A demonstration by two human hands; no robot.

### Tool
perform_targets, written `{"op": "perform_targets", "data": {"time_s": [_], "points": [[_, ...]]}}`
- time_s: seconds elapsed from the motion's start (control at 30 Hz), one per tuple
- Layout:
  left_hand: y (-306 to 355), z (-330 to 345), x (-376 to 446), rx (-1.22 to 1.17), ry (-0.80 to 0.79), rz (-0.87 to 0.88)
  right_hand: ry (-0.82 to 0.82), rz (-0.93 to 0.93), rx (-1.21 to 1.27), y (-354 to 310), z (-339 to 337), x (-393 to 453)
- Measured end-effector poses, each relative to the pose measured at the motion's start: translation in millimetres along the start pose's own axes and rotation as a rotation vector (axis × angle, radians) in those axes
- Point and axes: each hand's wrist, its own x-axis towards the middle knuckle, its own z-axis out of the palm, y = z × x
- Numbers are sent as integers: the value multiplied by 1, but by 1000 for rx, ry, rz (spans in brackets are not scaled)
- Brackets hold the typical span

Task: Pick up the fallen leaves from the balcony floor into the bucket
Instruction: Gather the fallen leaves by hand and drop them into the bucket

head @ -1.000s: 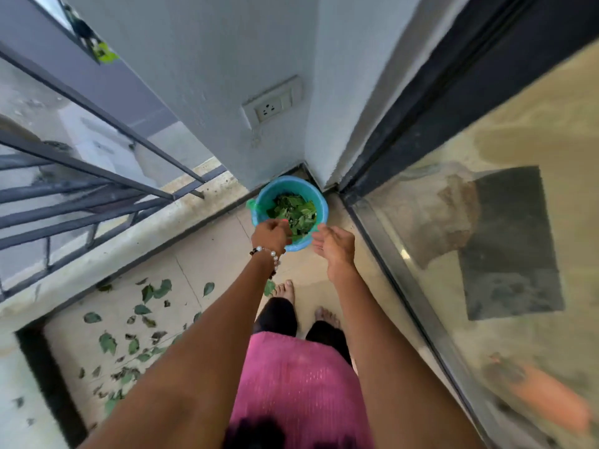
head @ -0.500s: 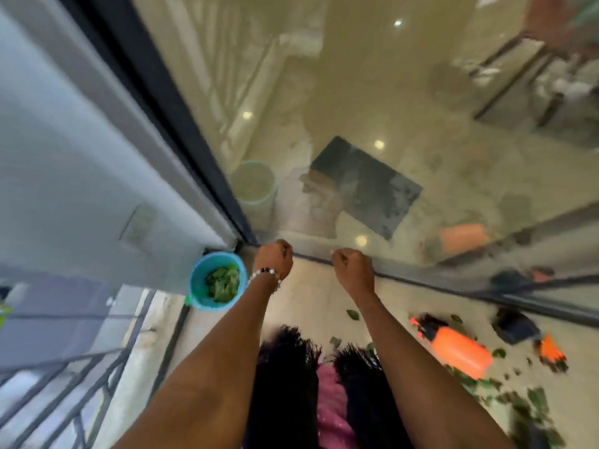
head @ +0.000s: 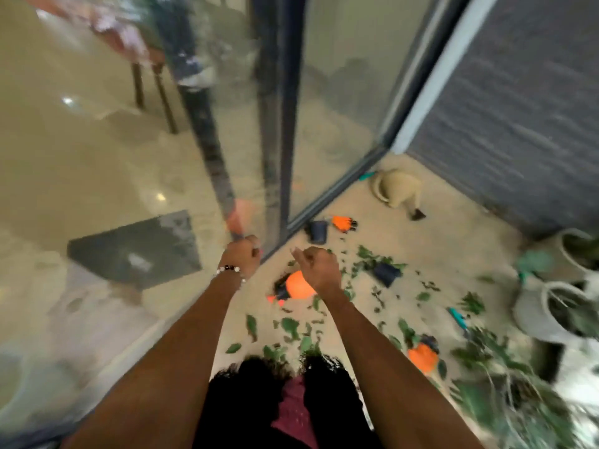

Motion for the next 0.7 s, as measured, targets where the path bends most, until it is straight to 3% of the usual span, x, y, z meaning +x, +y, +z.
{"op": "perform_targets", "data": {"time_s": [0.4,0.7], "points": [[208,79,98,149,-216,465,324,468,170,138,-134,27],[301,115,214,167,-279,576,440,612,118,200,-193,112]]}}
